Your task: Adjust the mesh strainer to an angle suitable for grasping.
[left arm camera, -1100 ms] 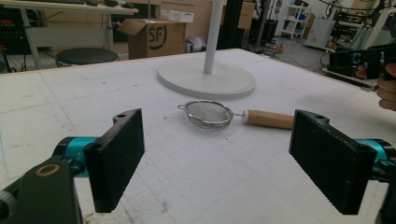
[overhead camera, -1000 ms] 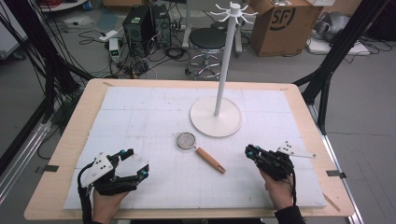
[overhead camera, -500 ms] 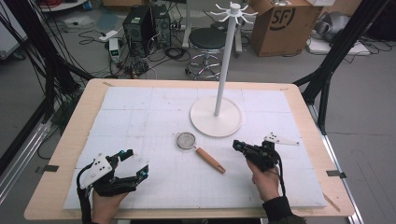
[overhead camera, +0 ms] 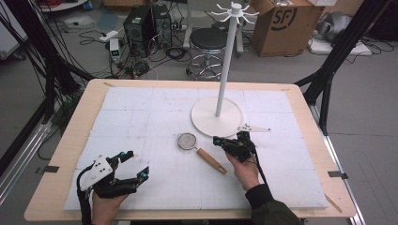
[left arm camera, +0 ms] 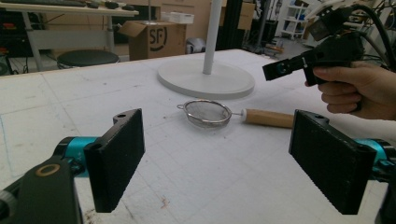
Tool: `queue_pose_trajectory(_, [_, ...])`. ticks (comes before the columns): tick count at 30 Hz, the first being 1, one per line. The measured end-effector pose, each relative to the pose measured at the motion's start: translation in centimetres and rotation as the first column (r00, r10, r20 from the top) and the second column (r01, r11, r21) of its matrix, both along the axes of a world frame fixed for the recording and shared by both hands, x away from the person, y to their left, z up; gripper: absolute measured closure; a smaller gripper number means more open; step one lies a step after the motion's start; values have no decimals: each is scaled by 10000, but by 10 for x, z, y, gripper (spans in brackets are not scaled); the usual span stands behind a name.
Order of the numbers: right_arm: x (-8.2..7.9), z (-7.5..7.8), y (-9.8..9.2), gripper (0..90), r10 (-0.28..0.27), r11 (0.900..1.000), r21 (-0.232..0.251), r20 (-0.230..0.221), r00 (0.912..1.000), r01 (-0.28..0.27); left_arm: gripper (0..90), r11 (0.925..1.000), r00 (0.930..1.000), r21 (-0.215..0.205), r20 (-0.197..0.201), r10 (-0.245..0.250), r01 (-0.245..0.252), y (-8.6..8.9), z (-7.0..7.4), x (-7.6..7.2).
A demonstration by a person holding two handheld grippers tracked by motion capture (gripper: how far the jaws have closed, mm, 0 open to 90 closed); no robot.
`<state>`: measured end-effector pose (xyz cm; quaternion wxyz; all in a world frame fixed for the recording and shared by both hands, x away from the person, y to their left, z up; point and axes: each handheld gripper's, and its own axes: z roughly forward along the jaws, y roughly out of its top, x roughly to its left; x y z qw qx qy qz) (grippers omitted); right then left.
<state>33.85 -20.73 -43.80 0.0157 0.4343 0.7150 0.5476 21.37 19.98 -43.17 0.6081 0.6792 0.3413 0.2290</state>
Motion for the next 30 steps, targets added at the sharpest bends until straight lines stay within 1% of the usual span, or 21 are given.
queue_pose_trajectory(1, [5, 0, 7, 896, 69, 9999, -133, -146, 9999, -71, 188, 10000, 10000, -6, -19, -16, 16, 0, 0, 0])
queue_pose_trajectory(2, [5, 0, 7, 896, 69, 9999, -133, -146, 9999, -71, 188, 10000, 10000, -18, -27, -38, 38, 0, 0, 0])
queue_pose_trajectory(4, [12, -1, 16, 897, 156, 9993, -326, -501, 9986, -173, 188, 10000, 10000, 20, -36, -52, 52, -1, 0, 0])
queue_pose_trajectory(6, [17, -3, 20, 897, 227, 9988, -412, -694, 9973, -256, 188, 10000, 10000, 52, -23, -52, 52, -1, 0, -1])
queue_pose_trajectory(7, [19, -5, 22, 897, 303, 9986, -400, -861, 9958, -339, 188, 10000, 10000, 52, -23, -52, 52, -1, 0, -1])
queue_pose_trajectory(8, [19, -5, 22, 897, 303, 9986, -400, -861, 9958, -339, 188, 10000, 10000, 58, -26, -28, 29, -1, 0, -1])
queue_pose_trajectory(9, [23, -6, 26, 897, 374, 9980, -468, -1137, 9928, -430, 188, 10000, 10000, 59, -19, -11, 11, -1, 0, -1])
queue_pose_trajectory(10, [24, -7, 28, 897, 472, 9967, -588, -1297, 9904, -552, 188, 10000, 10000, 65, -16, -6, 6, -1, 0, -1])
queue_pose_trajectory(11, [25, -7, 30, 897, 482, 9962, -653, -1373, 9894, -576, 188, 10000, 10000, 77, -20, 7, -7, -1, 0, -1])
queue_pose_trajectory(12, [26, -7, 31, 897, 438, 9961, -687, -1550, 9869, -550, 188, 10000, 10000, 80, -13, 14, -14, -1, 0, -1])
queue_pose_trajectory(13, [28, -8, 32, 897, 429, 9951, -812, -1626, 9858, -567, 188, 10000, 10000, 80, -18, 17, -16, -1, 0, -1])
queue_pose_trajectory(16, [31, -11, 35, 897, 451, 9931, -970, -2095, 9768, -666, 189, 9999, 10000, 124, -30, 1, 0, 0, 0, -1])
queue_pose_trajectory(19, [33, -14, 38, 897, 527, 9908, -1092, -2310, 9715, -798, 189, 10000, 10000, 75, -2, -4, 4, 0, 0, -2])
queue_pose_trajectory(23, [35, -15, 43, 897, 597, 9810, -1621, -2688, 9614, -1062, 190, 10000, 10000, 76, -15, 23, -23, 0, -1, -2])
queue_pose_trajectory(24, [35, -15, 43, 897, 597, 9810, -1621, -2688, 9614, -1062, 190, 10000, 10000, 79, -16, 25, -25, 0, -1, -2])
queue_pose_trajectory(25, [35, -14, 45, 897, 605, 9766, -1819, -2810, 9578, -1150, 191, 10000, 10000, 83, -19, 17, -17, 0, -1, -2])
queue_pose_trajectory(26, [35, -14, 45, 897, 605, 9766, -1819, -2810, 9578, -1150, 191, 10000, 10000, 92, -21, 24, -24, 0, -1, -2])
queue_pose_trajectory(27, [35, -13, 47, 897, 679, 9744, -1877, -2802, 9575, -1240, 191, 10000, 10000, 91, -22, 21, -21, 0, -1, -2])
queue_pose_trajectory(30, [36, -14, 47, 897, 729, 9728, -1900, -2908, 9540, -1323, 191, 9999, 10000, 103, -24, 26, -26, 1, -1, -2])
